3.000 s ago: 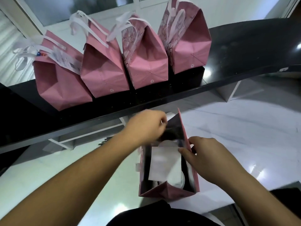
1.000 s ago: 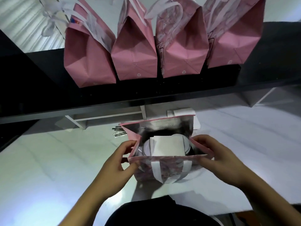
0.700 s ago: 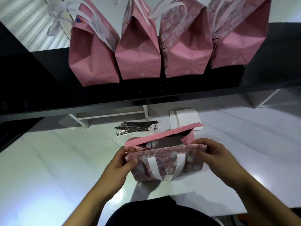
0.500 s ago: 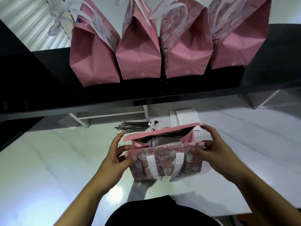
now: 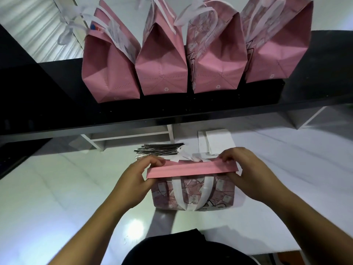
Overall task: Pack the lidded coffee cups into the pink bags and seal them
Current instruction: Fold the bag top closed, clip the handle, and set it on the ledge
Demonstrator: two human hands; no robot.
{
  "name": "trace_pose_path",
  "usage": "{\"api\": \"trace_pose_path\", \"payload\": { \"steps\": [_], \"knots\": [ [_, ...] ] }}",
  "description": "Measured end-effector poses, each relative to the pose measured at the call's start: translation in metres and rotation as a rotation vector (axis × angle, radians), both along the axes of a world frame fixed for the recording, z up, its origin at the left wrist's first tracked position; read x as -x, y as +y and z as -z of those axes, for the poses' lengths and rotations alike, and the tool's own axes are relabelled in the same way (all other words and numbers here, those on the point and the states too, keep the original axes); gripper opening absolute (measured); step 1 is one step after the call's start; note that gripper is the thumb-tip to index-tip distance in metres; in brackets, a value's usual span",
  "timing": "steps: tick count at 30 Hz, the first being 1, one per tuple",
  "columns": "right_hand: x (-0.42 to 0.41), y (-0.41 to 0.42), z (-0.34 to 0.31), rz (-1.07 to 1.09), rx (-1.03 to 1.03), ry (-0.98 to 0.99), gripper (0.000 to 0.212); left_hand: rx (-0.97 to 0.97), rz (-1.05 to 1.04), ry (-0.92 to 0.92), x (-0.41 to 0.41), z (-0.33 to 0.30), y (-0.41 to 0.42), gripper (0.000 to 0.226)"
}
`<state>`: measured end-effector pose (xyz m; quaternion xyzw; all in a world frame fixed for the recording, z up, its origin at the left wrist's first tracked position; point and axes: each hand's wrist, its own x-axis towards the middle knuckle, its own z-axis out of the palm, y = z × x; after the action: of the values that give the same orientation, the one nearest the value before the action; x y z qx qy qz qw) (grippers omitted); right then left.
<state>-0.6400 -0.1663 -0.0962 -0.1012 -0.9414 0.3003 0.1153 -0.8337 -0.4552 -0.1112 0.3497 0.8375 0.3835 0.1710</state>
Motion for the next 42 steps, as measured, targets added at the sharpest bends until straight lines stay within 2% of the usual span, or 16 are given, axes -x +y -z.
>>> {"api": "trace_pose_path", "payload": {
  "steps": [3,6,9,11,14,16,19,21,24,29,33,37,40,42],
  "knots": [
    [0.000,-0.004,0.003,-0.105,-0.235,0.040,0.039,0.039,0.066,0.042,0.001,-0.003,0.006,0.049],
    [-0.001,-0.005,0.008,-0.109,-0.347,0.022,0.046,0.088,0.201,0.212,0.005,-0.004,0.009,0.062],
    [0.000,-0.004,0.011,-0.105,-0.325,0.021,0.039,0.174,0.304,0.364,0.010,-0.004,0.012,0.058],
    [0.001,-0.003,0.011,-0.088,-0.300,0.005,0.035,0.180,0.268,0.406,0.011,-0.002,0.014,0.050],
    [0.000,-0.001,0.014,-0.041,-0.253,-0.024,0.038,0.175,0.199,0.416,0.011,0.000,0.014,0.044],
    [-0.001,-0.002,0.015,-0.024,-0.234,-0.014,0.036,0.179,0.168,0.377,0.010,0.000,0.014,0.049],
    [-0.001,-0.006,0.016,-0.039,-0.310,0.035,0.034,0.139,0.108,0.332,0.009,-0.001,0.015,0.058],
    [-0.002,-0.008,0.017,-0.043,-0.368,0.055,0.041,0.089,0.146,0.396,0.008,-0.003,0.015,0.058],
    [-0.003,-0.008,0.021,-0.039,-0.414,0.042,0.037,0.065,0.267,0.516,0.008,-0.001,0.015,0.051],
    [-0.004,-0.006,0.027,-0.029,-0.383,0.042,0.039,0.099,0.283,0.418,0.012,0.007,0.012,0.033],
    [-0.010,-0.002,0.028,-0.035,-0.324,0.077,0.026,0.104,0.287,0.427,0.016,0.010,0.009,0.019],
    [-0.005,-0.010,0.019,-0.011,-0.384,0.076,0.013,0.125,0.182,0.413,0.011,0.005,0.015,0.035],
    [0.009,-0.026,0.007,0.000,-0.434,0.052,0.027,0.186,0.284,0.529,0.010,-0.004,0.026,0.035],
    [0.022,-0.038,0.000,-0.049,-0.474,0.011,0.023,0.239,0.370,0.612,0.007,-0.013,0.038,0.026]
  ]
}}
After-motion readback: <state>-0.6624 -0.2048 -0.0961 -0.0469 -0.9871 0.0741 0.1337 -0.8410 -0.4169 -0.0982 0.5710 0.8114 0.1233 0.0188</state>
